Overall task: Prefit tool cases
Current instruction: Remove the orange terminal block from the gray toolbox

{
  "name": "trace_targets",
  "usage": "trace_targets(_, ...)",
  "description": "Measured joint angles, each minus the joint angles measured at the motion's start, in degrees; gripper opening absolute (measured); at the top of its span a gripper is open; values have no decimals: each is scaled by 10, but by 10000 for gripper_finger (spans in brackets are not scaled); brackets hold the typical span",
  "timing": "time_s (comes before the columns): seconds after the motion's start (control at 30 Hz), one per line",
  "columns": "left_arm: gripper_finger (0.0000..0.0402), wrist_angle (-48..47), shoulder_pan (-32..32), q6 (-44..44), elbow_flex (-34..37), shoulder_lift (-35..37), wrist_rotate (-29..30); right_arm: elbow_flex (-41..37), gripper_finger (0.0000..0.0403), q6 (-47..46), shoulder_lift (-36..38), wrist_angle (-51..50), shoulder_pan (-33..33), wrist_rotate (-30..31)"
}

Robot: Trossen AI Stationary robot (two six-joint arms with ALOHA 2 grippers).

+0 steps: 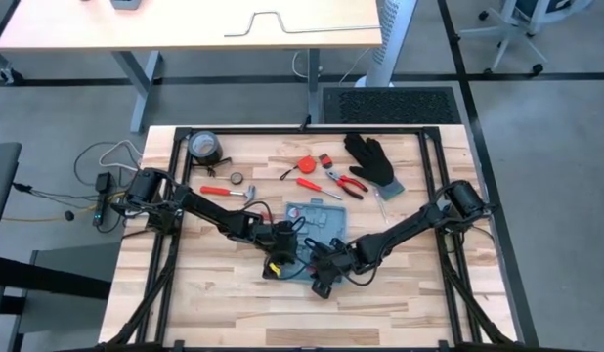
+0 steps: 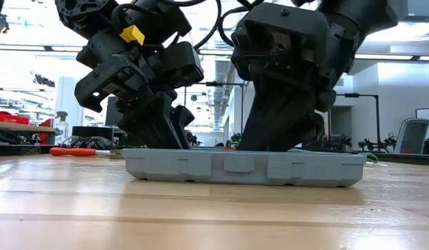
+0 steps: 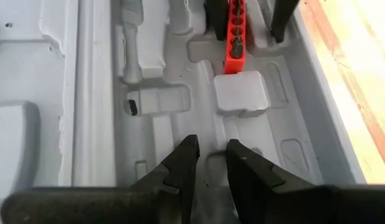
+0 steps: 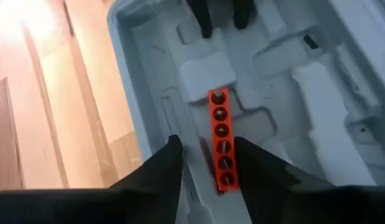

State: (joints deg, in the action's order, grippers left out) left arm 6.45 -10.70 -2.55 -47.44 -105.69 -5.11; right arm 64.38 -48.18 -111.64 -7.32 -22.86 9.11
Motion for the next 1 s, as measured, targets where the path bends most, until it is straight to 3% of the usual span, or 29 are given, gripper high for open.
trace_targets(0.13,83,0,0,0,0,0,0,0,141,-9,-1,0,4,0)
trace_targets(0.3,83,-1,0,-1,0,0,0,2,31,-39,0,-25,16,1)
trace_targets(0.33,83,-1,0,-1,0,0,0,2,27,-42,0,-27,17,1)
trace_targets(1.0,83,-20,-1,4,-1,1,-2,-1,26,-94,33,4,20,4)
